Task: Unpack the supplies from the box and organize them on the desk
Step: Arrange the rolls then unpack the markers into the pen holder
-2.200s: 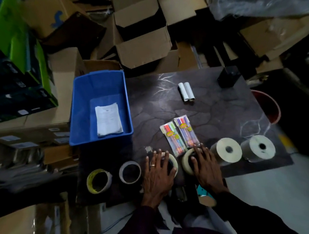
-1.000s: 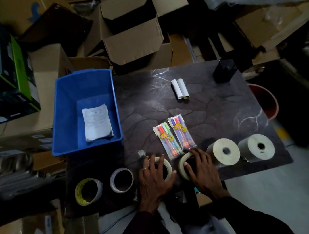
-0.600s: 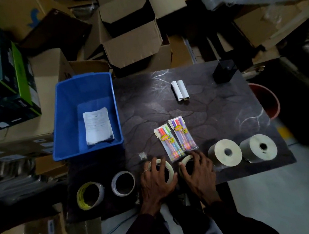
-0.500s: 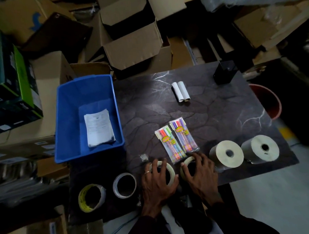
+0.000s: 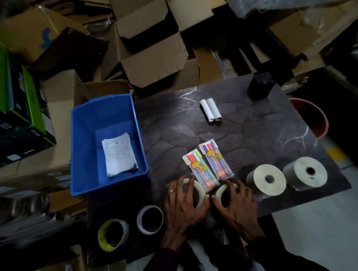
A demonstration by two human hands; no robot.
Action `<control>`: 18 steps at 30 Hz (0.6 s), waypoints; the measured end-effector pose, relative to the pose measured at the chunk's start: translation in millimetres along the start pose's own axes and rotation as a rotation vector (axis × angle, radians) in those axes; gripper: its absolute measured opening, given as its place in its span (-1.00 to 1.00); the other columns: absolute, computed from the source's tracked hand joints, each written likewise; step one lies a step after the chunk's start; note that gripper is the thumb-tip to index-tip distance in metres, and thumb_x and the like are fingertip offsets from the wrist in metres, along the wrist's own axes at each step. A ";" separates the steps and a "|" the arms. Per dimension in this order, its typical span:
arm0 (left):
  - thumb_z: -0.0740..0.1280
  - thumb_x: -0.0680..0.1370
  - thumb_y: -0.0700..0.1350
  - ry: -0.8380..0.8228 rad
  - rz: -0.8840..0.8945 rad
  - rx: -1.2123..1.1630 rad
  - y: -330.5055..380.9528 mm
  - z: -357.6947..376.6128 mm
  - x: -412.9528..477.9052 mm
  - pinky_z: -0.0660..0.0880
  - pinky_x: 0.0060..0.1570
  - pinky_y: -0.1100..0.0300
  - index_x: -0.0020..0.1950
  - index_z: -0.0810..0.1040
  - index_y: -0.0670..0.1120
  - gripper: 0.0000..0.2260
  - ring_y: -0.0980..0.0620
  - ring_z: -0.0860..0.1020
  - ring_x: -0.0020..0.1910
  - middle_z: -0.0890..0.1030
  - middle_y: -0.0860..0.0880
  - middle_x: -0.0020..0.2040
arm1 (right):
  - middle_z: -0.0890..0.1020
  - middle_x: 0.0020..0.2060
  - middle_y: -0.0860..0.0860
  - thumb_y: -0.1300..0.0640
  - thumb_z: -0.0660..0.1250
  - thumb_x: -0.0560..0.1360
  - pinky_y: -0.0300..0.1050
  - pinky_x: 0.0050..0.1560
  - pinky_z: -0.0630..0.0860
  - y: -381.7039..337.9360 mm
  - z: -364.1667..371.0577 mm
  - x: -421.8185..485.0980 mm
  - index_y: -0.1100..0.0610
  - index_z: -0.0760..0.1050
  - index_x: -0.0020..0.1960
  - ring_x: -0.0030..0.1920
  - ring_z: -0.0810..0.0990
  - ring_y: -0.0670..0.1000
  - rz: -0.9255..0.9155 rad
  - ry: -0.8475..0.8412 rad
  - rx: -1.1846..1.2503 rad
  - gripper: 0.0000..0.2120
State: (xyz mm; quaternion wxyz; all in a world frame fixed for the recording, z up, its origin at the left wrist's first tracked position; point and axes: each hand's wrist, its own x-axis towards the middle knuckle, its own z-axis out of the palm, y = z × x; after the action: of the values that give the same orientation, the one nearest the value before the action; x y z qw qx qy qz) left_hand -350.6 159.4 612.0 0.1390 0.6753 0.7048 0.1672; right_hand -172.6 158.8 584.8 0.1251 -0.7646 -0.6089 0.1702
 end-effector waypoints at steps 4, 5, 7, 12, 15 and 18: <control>0.24 0.40 0.37 0.009 0.015 -0.019 7.1 -20.0 15.7 0.47 0.21 -0.06 0.48 0.31 0.17 -0.32 -0.13 0.34 0.40 0.41 0.00 0.42 | 0.48 0.26 -0.06 -0.38 0.28 0.37 0.10 0.10 0.54 3.2 -5.3 3.5 -0.22 0.40 0.32 0.20 0.47 0.13 -0.017 -0.018 0.013 -0.43; 0.22 0.40 0.39 0.008 0.020 -0.024 9.5 -24.9 21.3 0.47 0.22 -0.06 0.49 0.29 0.18 -0.31 -0.13 0.32 0.42 0.39 0.01 0.44 | 0.49 0.23 -0.07 -0.38 0.27 0.37 0.09 0.10 0.53 3.9 -7.2 5.5 -0.21 0.41 0.30 0.18 0.48 0.13 -0.016 -0.015 0.022 -0.45; 0.19 0.41 0.41 0.004 0.032 -0.034 14.7 -34.1 32.7 0.46 0.27 -0.07 0.51 0.24 0.19 -0.30 -0.13 0.29 0.45 0.35 0.02 0.47 | 0.51 0.19 -0.06 -0.39 0.23 0.37 0.08 0.07 0.53 1.2 -13.2 8.4 -0.18 0.44 0.25 0.14 0.51 0.14 -0.015 0.010 0.017 -0.47; 0.24 0.41 0.38 0.067 0.084 -0.065 28.4 -59.8 72.8 0.45 0.27 -0.05 0.52 0.24 0.19 -0.29 -0.12 0.32 0.42 0.39 0.01 0.44 | 0.57 0.12 0.00 -0.36 0.22 0.35 0.10 -0.05 0.57 -24.1 -43.2 33.2 -0.13 0.51 0.27 0.04 0.58 0.18 -0.063 0.095 0.052 -0.43; 0.22 0.43 0.37 0.133 0.094 -0.065 31.0 -73.1 109.1 0.44 0.30 -0.06 0.51 0.29 0.14 -0.31 -0.16 0.36 0.40 0.42 -0.04 0.42 | 0.49 0.27 0.03 -0.34 0.24 0.44 0.19 0.16 0.51 -39.2 -64.4 68.4 -0.13 0.41 0.37 0.23 0.51 0.21 -0.127 -0.002 0.028 -0.44; 0.26 0.43 0.33 0.204 0.072 -0.066 29.6 -83.6 146.3 0.41 0.33 -0.05 0.50 0.33 0.08 -0.32 -0.19 0.39 0.36 0.45 -0.06 0.38 | 0.53 0.21 -0.04 -0.36 0.21 0.39 0.13 0.08 0.53 -53.2 -80.5 104.9 -0.16 0.46 0.26 0.16 0.54 0.16 -0.148 0.076 0.067 -0.49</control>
State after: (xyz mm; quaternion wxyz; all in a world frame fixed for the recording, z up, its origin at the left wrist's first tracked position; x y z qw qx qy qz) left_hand -366.3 302.4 704.6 0.0825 0.6747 0.6846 0.2632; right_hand -165.7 274.3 667.9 0.1857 -0.7187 -0.6527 0.1515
